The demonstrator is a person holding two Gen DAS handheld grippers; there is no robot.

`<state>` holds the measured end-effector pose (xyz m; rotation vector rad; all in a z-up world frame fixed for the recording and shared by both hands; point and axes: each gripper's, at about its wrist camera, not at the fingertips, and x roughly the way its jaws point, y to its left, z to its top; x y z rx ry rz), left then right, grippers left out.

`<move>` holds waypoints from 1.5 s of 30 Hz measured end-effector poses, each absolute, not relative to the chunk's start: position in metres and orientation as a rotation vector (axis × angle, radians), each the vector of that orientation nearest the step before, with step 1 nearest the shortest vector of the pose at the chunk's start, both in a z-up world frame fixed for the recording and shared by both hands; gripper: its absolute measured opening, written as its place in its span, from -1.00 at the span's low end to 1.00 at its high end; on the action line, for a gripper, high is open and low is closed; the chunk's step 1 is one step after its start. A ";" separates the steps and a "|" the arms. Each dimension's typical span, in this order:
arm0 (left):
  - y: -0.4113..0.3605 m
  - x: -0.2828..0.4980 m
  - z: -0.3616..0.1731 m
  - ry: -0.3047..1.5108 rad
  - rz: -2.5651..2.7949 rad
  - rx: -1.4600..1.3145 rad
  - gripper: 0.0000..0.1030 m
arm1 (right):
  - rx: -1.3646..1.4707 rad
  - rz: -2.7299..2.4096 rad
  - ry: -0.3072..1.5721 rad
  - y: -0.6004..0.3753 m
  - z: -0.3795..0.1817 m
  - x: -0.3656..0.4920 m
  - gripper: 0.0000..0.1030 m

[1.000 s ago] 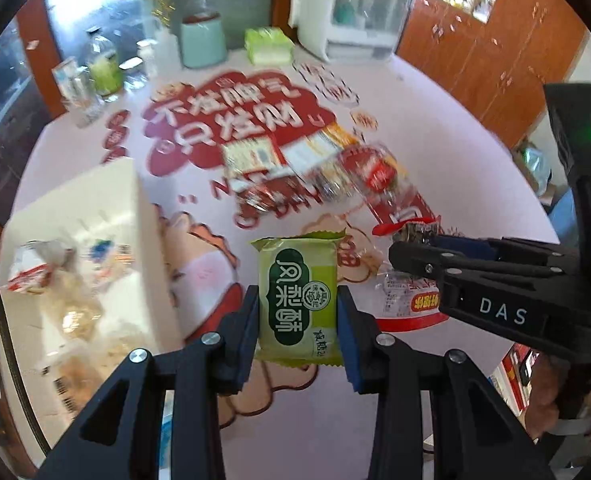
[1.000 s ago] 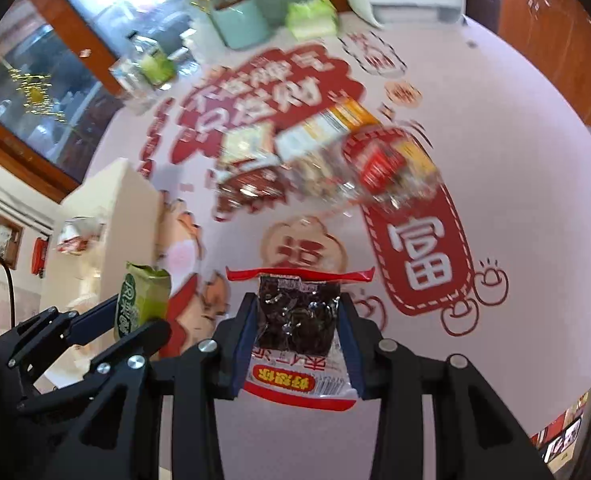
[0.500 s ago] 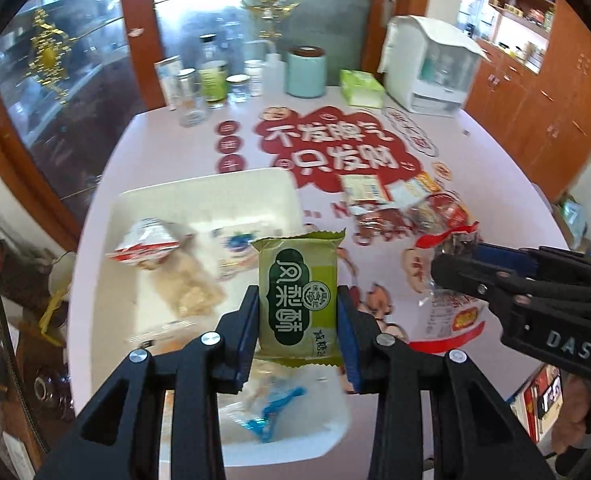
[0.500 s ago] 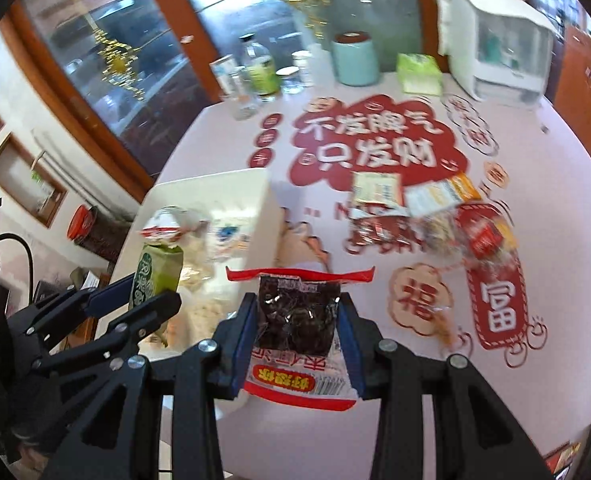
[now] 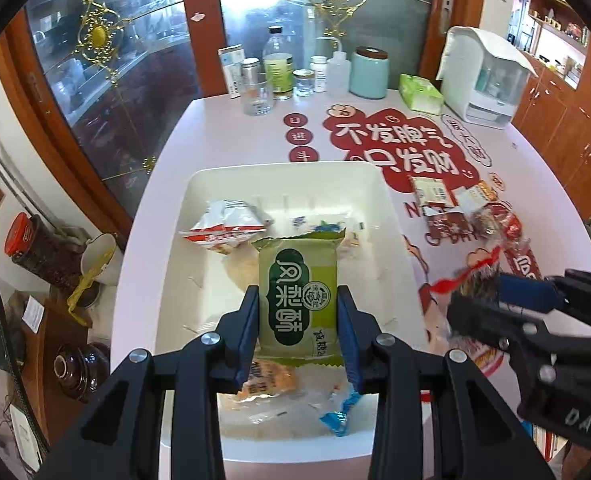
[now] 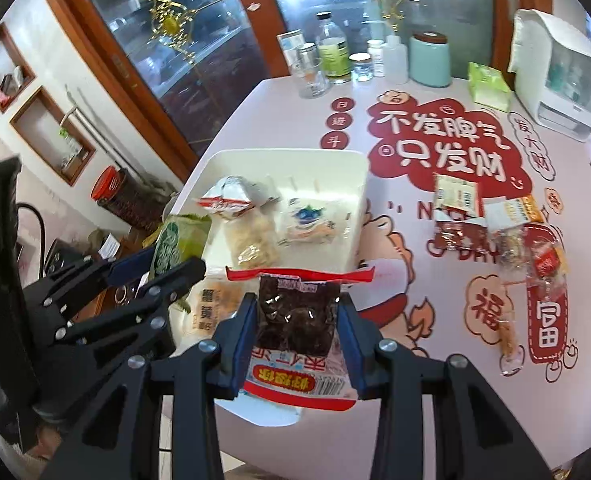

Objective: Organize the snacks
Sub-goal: 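Carry both snacks over the white tray and open both tools, then move both open tools back toward the remaining snacks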

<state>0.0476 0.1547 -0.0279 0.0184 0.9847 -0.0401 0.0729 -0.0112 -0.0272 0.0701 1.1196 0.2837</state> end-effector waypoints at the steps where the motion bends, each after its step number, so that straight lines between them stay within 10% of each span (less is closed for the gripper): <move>1: 0.155 0.049 -0.029 0.985 -0.037 0.019 -0.32 | 0.067 0.289 1.124 -0.008 -0.029 0.073 -0.23; 17: 0.163 0.061 -0.033 0.980 -0.008 0.026 -0.31 | 0.032 0.310 1.165 0.013 -0.041 0.077 -0.23; 23: 0.172 0.061 -0.030 0.954 0.025 -0.007 0.66 | 0.004 0.315 1.200 0.018 -0.047 0.078 -0.17; 45: 0.153 0.059 -0.035 0.981 0.020 0.009 0.67 | 0.025 0.300 1.229 0.006 -0.053 0.071 -0.03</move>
